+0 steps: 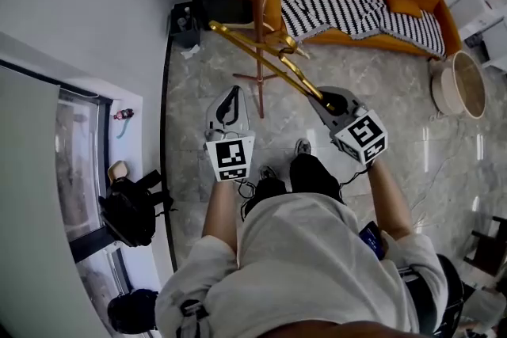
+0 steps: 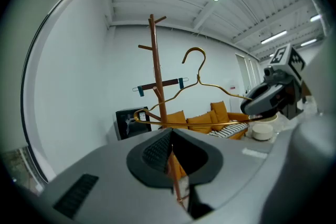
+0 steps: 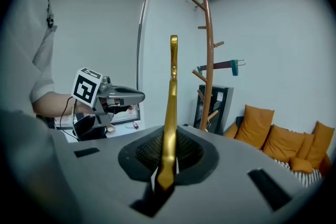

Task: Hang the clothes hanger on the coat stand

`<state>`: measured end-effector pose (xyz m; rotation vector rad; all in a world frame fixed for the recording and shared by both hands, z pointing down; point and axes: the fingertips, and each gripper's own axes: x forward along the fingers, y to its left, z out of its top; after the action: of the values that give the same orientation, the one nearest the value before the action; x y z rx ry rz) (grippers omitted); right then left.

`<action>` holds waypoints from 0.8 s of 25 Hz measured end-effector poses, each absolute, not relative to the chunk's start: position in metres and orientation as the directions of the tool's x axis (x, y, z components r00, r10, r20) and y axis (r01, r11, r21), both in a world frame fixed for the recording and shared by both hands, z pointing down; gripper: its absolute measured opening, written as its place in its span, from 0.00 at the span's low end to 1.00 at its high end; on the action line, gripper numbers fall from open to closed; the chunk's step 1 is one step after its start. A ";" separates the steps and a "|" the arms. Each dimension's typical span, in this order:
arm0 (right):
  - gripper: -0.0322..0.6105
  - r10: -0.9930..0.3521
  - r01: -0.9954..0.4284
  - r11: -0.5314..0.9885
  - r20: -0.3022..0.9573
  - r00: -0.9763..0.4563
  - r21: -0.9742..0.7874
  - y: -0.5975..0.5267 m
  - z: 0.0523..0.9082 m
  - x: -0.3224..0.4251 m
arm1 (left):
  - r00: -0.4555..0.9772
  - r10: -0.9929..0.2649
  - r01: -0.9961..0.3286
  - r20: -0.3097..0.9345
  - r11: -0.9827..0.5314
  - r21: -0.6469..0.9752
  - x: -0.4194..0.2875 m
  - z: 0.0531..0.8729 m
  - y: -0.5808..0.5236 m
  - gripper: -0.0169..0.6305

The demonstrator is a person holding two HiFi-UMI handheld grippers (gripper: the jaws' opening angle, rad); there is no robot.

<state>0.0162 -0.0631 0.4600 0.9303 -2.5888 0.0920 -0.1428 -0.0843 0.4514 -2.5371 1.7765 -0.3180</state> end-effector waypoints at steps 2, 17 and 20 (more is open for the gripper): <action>0.09 -0.572 -0.597 0.799 0.391 -0.721 0.066 -0.080 0.458 0.022 | 0.297 -0.941 -0.922 0.164 -0.327 -0.208 -0.145 0.452 -0.098 0.04; 0.09 -0.344 -0.351 0.933 0.477 -0.809 0.077 -0.146 0.463 0.043 | 0.105 -0.970 -0.545 0.220 -0.241 -0.803 -0.112 0.443 -0.211 0.18; 0.09 -0.308 -0.313 0.947 0.489 -0.816 0.075 -0.153 0.464 0.045 | 0.117 -0.969 -0.481 0.216 -0.246 -0.841 -0.101 0.446 -0.223 0.18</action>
<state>0.0446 -0.1532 0.4637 0.4424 -2.5866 0.0114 -0.1013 -0.2229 0.4459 -1.8035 1.4074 -1.0528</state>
